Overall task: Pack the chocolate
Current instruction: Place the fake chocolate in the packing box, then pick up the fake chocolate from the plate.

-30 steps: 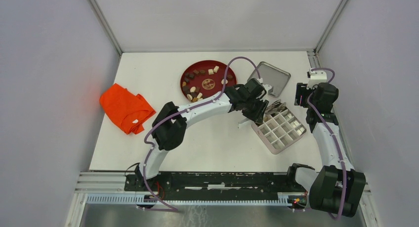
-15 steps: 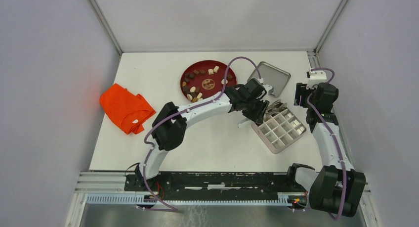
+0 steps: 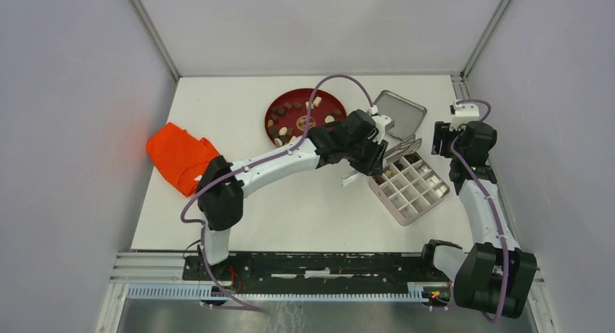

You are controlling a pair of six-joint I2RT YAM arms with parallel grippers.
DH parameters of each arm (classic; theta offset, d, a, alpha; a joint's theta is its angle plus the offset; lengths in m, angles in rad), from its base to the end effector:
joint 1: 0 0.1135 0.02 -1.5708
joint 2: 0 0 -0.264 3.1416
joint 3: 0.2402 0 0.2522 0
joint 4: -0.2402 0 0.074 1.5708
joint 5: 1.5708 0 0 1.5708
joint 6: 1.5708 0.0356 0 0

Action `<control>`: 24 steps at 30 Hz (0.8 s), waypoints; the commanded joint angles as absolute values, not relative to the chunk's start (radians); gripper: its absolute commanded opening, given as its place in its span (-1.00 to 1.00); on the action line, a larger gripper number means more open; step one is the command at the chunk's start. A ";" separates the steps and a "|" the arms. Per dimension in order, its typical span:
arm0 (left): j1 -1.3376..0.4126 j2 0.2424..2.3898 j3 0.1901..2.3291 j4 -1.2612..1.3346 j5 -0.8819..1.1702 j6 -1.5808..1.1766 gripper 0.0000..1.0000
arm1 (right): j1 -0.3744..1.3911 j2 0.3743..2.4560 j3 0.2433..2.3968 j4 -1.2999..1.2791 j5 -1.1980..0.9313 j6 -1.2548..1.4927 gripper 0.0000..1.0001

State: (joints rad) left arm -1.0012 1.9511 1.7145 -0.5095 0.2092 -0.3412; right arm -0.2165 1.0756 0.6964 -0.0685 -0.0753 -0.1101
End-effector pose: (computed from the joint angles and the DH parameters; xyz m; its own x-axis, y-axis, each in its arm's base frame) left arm 0.2365 -0.3830 0.2857 -0.6481 0.4051 -0.6448 0.7313 0.5674 -0.3786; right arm 0.2379 -0.0496 0.2634 -0.4365 -0.0162 -0.8996 0.1006 0.9927 -0.0667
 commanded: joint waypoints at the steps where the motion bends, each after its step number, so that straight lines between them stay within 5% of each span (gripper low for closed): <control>1: -1.000 1.803 1.613 -0.436 0.134 -0.367 -0.34 | -0.212 1.070 0.704 -0.049 -0.082 -0.115 0.38; 13: -0.722 1.499 1.235 -0.441 0.120 -0.364 -0.35 | -0.213 1.074 0.701 -0.047 -0.104 -0.112 0.38; 24: -0.534 1.638 1.341 -0.501 0.152 -0.256 -0.28 | -0.213 1.086 0.703 -0.052 -0.113 -0.114 0.38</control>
State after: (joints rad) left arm -0.5499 1.5723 1.2591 -0.5186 0.1261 -0.3248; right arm -0.2161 1.0817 0.6964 -0.0692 -0.1055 -0.1101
